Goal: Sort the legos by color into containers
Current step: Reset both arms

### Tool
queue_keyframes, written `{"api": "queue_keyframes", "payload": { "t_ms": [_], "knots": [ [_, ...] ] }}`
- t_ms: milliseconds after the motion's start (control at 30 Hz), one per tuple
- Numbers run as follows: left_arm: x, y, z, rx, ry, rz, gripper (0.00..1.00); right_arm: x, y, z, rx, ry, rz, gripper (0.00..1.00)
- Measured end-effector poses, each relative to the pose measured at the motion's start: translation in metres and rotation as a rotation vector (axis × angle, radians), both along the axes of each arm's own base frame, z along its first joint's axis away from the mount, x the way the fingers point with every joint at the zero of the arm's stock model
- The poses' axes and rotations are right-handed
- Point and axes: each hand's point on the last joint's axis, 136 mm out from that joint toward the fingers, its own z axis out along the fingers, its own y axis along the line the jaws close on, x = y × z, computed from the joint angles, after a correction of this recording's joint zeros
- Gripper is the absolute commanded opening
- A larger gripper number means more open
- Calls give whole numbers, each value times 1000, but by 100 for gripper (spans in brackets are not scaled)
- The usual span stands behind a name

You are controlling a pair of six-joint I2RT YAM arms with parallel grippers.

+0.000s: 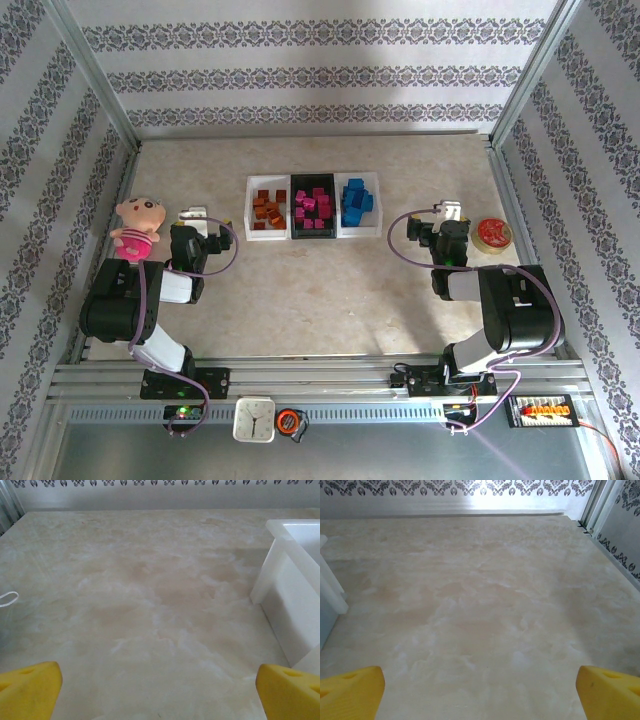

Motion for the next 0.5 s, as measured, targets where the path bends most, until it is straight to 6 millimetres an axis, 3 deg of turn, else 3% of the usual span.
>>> {"api": "queue_keyframes", "payload": {
  "t_ms": [500],
  "knots": [
    [0, -1, 0, -1, 0, -3, 100, 0, 0, 0, 0, 0, 0, 98]
  ]
}}
